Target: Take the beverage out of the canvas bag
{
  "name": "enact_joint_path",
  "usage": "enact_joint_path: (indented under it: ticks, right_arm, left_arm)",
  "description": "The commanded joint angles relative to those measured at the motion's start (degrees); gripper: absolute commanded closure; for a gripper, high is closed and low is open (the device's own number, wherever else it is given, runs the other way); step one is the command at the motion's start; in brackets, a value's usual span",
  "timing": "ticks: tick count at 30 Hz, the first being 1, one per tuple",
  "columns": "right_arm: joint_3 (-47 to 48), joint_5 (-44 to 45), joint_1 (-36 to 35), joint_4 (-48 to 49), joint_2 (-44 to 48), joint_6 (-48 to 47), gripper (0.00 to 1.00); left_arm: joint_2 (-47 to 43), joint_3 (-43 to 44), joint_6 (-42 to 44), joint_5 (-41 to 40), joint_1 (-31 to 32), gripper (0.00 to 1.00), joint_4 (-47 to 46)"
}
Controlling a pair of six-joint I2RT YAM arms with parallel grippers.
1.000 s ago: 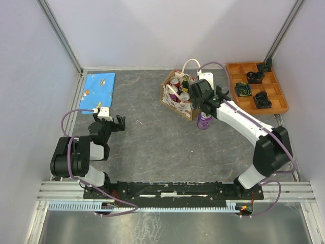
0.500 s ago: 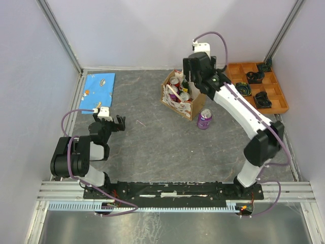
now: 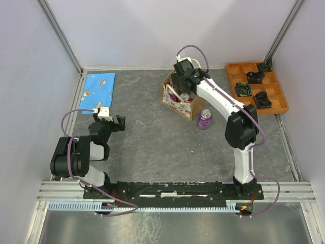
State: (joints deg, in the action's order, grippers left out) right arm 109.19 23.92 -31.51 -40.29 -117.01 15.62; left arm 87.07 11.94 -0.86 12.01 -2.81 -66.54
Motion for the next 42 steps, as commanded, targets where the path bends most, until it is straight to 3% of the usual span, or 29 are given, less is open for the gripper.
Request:
enact_joint_path:
  ticks: [1,12,21,26,28,32,42]
  right_arm:
    - [3.83,-3.44,-0.26,-2.50,-1.50,1.71,0.07]
    - [1.73,-6.45,-0.24,-3.45,-3.04,2.66,0.02]
    - [2.85,-5.35,-0.26,-4.18,-7.22,2.33,0.10]
    - [3.23,-4.44,-0.30,-4.48,-8.47,2.31,0.26]
    - [3.24,-4.28,-0.25,-4.31,-8.64,2.19,0.40]
    - [3.91,-3.83,-0.23,-4.74,-8.66,1.96,0.98]
    - [7.64,-4.58,-0.27,-2.46,-0.74,0.63,1.00]
  left_arm:
    - [0.11,0.45,0.95,-1.04,-0.16,0.01,-3.24]
    - [0.04,0.45,0.95,-1.02,-0.15,0.01,-3.32]
    - [0.12,0.45,0.96,-1.09,-0.18,0.01,-3.34]
    - [0.12,0.45,0.91,-0.96,-0.14,0.01,-3.33]
    - [0.19,0.45,0.87,-1.00,-0.18,0.01,-3.44]
    - [0.13,0.45,0.87,-1.03,-0.18,0.01,-3.50]
    - [0.04,0.45,0.86,-1.02,-0.18,0.01,-3.32]
